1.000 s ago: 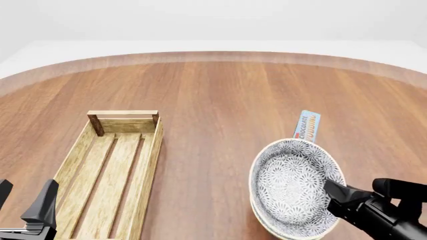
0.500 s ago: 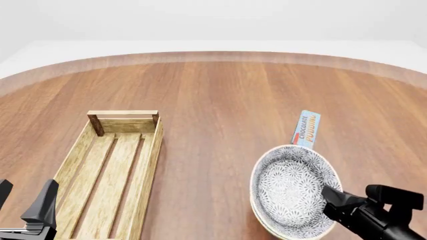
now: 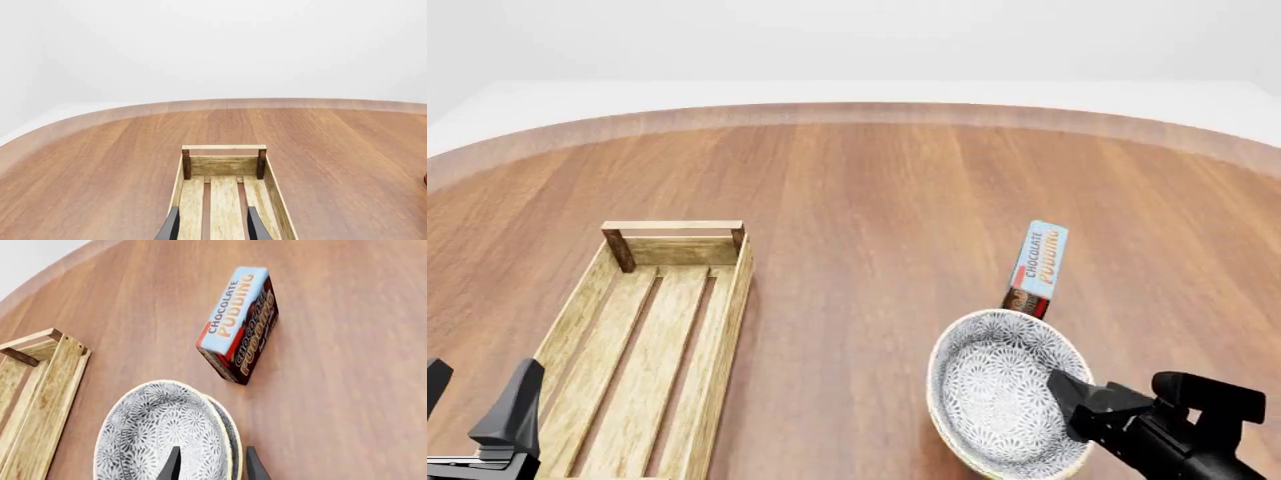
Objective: Stack the left bowl on the right bowl and place them in the tray.
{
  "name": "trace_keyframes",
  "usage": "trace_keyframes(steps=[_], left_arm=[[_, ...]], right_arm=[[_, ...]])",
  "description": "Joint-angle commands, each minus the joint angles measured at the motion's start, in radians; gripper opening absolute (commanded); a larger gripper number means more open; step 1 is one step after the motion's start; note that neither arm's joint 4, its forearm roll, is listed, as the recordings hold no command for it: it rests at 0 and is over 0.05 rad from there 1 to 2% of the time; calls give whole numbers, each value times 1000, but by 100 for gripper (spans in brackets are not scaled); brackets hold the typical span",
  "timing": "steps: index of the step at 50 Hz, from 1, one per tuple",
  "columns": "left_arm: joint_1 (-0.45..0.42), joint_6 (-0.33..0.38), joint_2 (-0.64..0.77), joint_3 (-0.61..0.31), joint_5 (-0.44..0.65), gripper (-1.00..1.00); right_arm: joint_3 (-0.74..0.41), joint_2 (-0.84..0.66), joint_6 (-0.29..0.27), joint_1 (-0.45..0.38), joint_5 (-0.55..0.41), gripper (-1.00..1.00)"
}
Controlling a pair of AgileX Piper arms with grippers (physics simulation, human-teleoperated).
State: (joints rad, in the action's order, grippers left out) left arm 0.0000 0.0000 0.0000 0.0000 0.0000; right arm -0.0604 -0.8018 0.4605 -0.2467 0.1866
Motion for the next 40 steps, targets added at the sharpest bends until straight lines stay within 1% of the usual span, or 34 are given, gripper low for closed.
trace_keyframes(steps=[1,7,14,19,24,25,26,28,29,30,31,32,33,34,35,36,37,38,39,40], left_arm=[[0,0,0,0,0,100],[0,0,0,0,0,100],[0,0,0,0,0,100],[0,0,0,0,0,100],[0,0,0,0,0,100],[0,0,0,0,0,100],[0,0,0,0,0,100],[0,0,0,0,0,100],[0,0,0,0,0,100],[0,0,0,0,0,100],[0,0,0,0,0,100],[0,0,0,0,0,100],[0,0,0,0,0,100],[0,0,0,0,0,100],[0,0,0,0,0,100],[0,0,0,0,0,100],[0,0,0,0,0,100],[0,0,0,0,0,100],[0,0,0,0,0,100],[0,0,0,0,0,100]], right_arm=[[-17,16,-23,-2,-23,100],[-16,5,-25,-1,-11,100],[-30,46,-30,-7,-58,100],[-35,52,-33,-10,-67,100],[-54,82,-49,3,-118,100],[-69,99,-62,15,-157,100],[-70,101,-62,15,-159,100],[-83,107,-84,30,-187,100],[-99,79,-123,60,-194,100],[-110,69,-150,79,-200,100],[-108,101,-129,62,-227,100],[-117,77,-158,77,-229,100],[-117,76,-158,77,-229,100],[-123,71,-173,86,-234,100],[-141,15,-234,128,-227,100],[-141,13,-234,128,-225,100],[-145,-7,-257,137,-221,100],[-146,-24,-269,141,-216,100],[-153,-61,-311,168,-203,100],[-150,-63,-315,158,-205,100]])
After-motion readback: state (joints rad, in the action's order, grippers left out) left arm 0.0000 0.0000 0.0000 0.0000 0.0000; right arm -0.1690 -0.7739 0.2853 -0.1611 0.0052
